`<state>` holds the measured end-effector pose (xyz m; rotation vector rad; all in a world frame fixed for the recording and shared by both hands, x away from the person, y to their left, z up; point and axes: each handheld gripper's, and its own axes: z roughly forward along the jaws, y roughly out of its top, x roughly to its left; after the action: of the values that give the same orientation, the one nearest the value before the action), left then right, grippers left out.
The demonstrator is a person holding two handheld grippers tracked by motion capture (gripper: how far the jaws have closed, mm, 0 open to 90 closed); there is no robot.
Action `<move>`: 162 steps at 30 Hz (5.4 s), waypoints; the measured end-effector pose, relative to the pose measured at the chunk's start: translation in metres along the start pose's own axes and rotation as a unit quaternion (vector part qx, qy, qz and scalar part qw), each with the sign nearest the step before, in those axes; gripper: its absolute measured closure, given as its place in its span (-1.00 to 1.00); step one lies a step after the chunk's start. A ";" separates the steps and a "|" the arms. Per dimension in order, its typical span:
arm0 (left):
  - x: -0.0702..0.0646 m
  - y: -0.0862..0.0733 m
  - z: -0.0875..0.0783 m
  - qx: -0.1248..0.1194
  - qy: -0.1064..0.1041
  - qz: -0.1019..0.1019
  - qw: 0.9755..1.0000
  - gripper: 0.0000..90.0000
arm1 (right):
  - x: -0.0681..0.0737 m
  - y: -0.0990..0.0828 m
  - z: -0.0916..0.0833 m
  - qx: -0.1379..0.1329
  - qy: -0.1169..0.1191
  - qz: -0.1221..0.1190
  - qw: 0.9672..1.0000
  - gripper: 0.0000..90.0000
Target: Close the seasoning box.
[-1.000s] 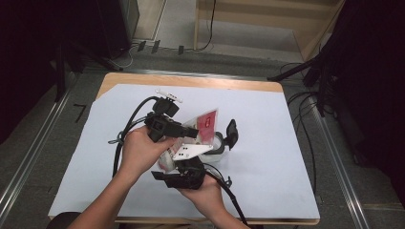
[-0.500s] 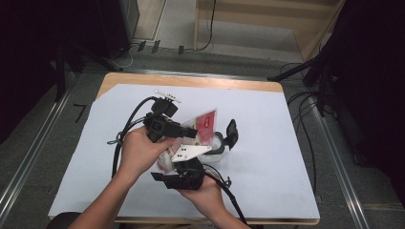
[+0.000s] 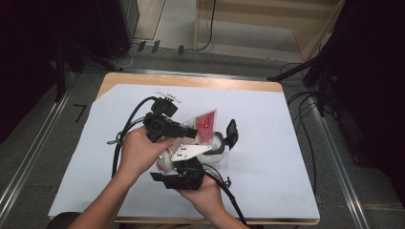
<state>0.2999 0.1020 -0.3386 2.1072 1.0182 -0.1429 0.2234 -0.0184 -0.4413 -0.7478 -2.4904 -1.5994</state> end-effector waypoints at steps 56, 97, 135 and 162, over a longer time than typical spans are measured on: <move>-0.005 -0.001 0.000 0.010 0.019 0.018 1.000 0.72 | 0.001 0.000 0.001 0.006 0.010 0.004 1.000 0.39; -0.001 0.005 -0.003 0.006 0.030 0.009 0.999 0.74 | -0.001 0.004 0.006 -0.010 0.006 -0.003 1.000 0.39; -0.002 0.006 -0.003 0.011 0.037 0.020 0.999 0.72 | -0.002 0.006 0.006 0.002 0.012 -0.004 1.000 0.39; -0.005 0.006 -0.003 0.012 0.038 0.024 0.999 0.71 | 0.000 0.006 0.005 0.004 0.009 -0.004 1.000 0.39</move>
<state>0.3002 0.0983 -0.3308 2.1705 1.0132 -0.0518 0.2270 -0.0124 -0.4388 -0.7200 -2.4893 -1.5919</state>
